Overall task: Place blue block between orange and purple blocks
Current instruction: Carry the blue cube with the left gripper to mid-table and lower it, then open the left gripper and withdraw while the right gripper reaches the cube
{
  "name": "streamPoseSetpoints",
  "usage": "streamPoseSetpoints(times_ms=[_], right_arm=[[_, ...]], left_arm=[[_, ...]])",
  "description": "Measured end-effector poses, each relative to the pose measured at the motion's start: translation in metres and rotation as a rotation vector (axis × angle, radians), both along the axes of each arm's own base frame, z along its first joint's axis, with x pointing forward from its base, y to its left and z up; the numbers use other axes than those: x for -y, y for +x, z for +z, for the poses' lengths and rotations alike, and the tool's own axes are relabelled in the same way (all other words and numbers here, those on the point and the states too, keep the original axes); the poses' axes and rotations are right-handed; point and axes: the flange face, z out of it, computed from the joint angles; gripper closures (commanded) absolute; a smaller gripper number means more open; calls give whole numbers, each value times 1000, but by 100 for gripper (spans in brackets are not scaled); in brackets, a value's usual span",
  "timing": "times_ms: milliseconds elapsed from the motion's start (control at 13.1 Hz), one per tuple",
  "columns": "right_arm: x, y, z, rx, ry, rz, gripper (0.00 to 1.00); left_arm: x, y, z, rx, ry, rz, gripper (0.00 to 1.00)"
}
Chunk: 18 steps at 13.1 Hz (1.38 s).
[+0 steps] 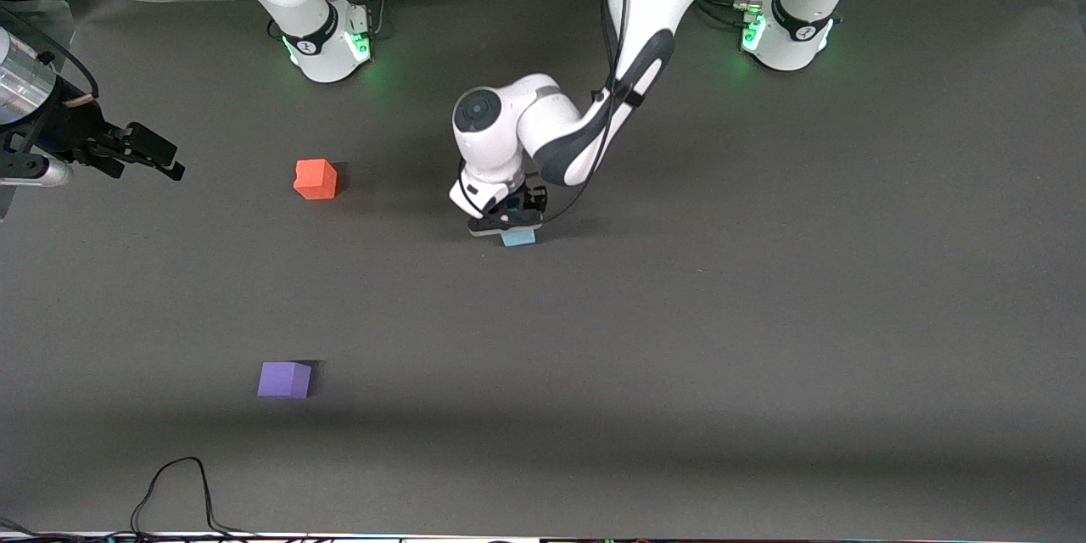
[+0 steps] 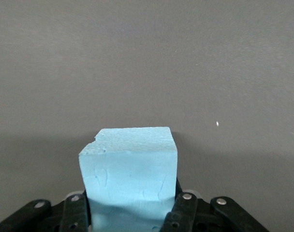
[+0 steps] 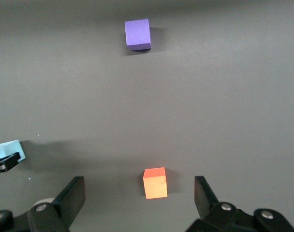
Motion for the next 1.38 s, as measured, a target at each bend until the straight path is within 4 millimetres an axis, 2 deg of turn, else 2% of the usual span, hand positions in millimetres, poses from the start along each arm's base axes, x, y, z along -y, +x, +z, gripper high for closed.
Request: streamPoseSetpoints(times_ms=[76, 153, 229, 458, 611, 764, 917, 993, 1146, 1222, 1375], right_arm=[[0, 0, -2, -3, 0, 0, 0], [0, 1, -3, -6, 0, 0, 0], [0, 1, -5, -9, 0, 0, 0], [0, 1, -9, -12, 0, 0, 0], [0, 1, -10, -13, 0, 1, 0], [-2, 2, -11, -15, -1, 5, 0], [-10, 3, -13, -17, -2, 26, 0], [-21, 4, -13, -16, -2, 48, 0], [-52, 7, -17, -20, -4, 108, 0], [-73, 12, -21, -23, -6, 146, 0], [-123, 27, -32, -26, -13, 231, 0]], left_arm=[[-1, 2, -8, 2, -1, 2, 37], [-1, 3, -8, 4, -3, 3, 6], [0, 5, -6, 8, -7, 6, 0], [-2, 9, -4, 12, -9, 11, 0], [-4, 19, 13, 19, -10, 27, 0], [-15, 39, 47, 25, -9, 60, 0], [-40, 69, 106, 23, -46, 108, 0], [-62, 88, 143, 1, -77, 115, 0], [-135, 130, 210, -70, -101, 103, 0], [-184, 153, 235, -100, -99, 97, 0], [-290, 194, 265, -136, -94, 88, 0]])
